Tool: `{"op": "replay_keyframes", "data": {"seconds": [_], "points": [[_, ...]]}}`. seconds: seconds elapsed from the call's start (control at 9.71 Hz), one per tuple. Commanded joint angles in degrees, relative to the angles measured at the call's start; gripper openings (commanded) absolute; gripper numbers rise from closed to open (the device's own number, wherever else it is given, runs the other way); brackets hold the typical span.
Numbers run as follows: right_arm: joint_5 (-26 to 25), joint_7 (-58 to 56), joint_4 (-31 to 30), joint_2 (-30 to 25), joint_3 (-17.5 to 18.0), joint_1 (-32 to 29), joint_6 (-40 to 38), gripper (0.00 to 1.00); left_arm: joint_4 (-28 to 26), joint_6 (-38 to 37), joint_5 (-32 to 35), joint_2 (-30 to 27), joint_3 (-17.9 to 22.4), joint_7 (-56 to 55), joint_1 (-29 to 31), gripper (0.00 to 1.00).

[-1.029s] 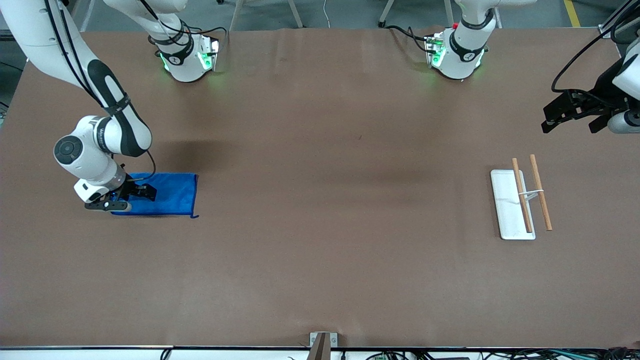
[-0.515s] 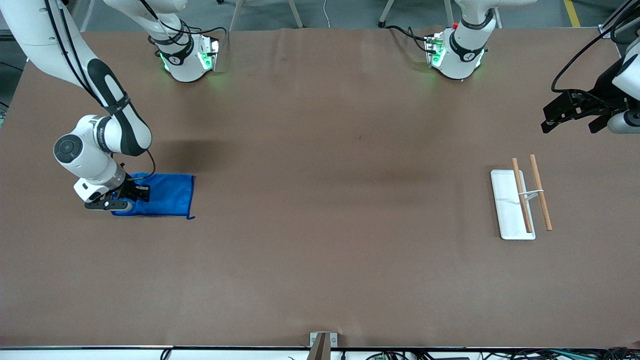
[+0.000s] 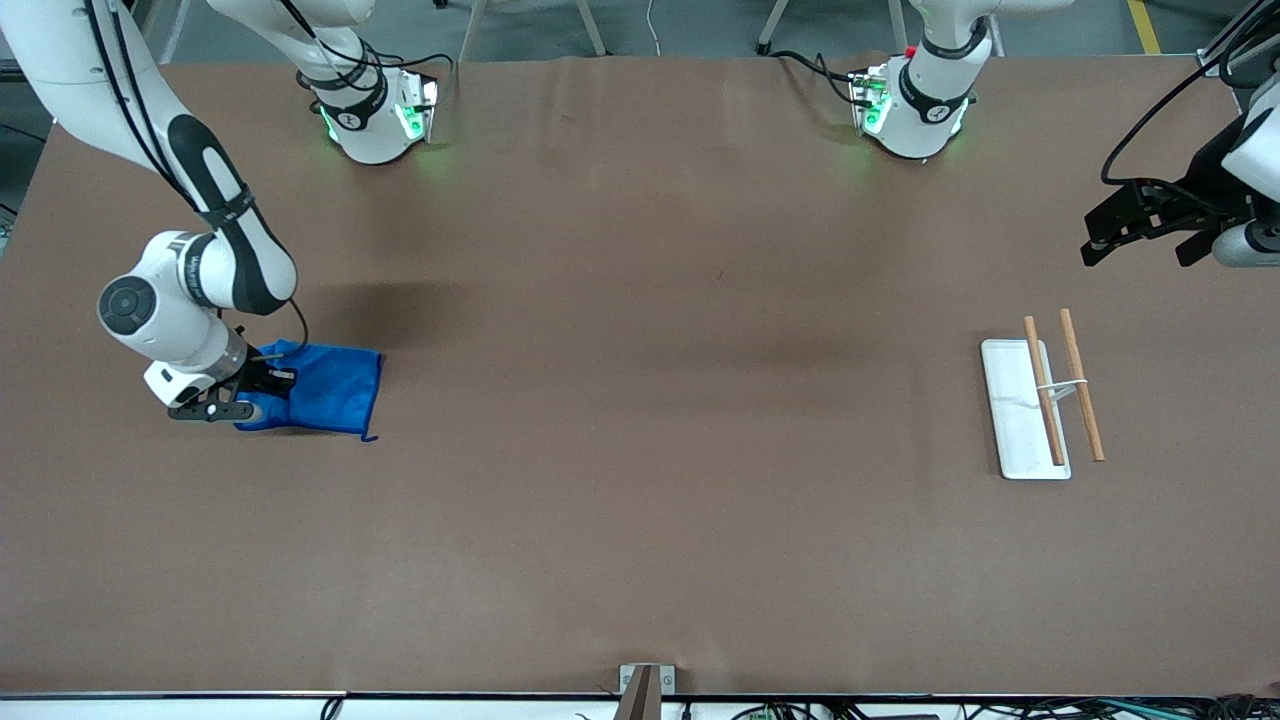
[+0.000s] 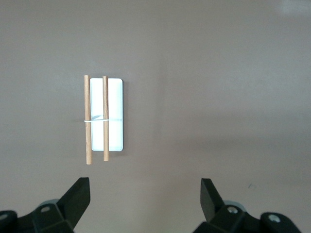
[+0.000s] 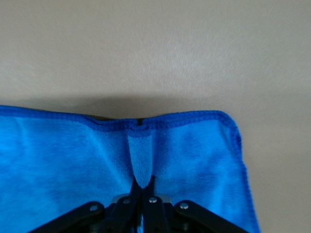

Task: Right arm passes towel to left arm to hang
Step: 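Lift the blue towel with the right gripper toward the table middle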

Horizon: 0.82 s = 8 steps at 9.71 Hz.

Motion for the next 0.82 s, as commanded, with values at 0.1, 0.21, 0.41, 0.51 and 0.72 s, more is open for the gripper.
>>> {"op": "replay_keyframes", "data": {"seconds": [0.1, 0.21, 0.41, 0.51, 0.72], "points": [[0.36, 0.70, 15.27, -4.34, 0.88, 0.90, -23.68, 0.01, -0.94, -0.24, 0.08, 0.72, 0.02, -0.71, -0.48, 1.00], [0.36, 2.45, 20.72, -4.34, 1.93, 1.69, -29.94, 0.01, -1.03, -0.32, 0.08, 0.81, 0.02, -0.71, -0.48, 1.00], [0.36, 11.29, 28.65, -4.25, 7.35, 1.87, -39.18, 0.00, -1.03, -0.50, 0.08, 0.72, -0.06, -0.54, -0.48, 1.00], [0.27, 17.52, 31.47, -4.08, 10.61, 2.22, -42.62, 0.00, -1.03, -0.50, 0.00, 0.72, -0.50, -0.54, -0.56, 1.00], [2.10, 34.72, 33.69, -3.90, 20.61, 2.40, -43.45, 0.00, -1.11, -0.50, -0.09, 0.81, -0.94, -0.19, -0.48, 1.00]]}}
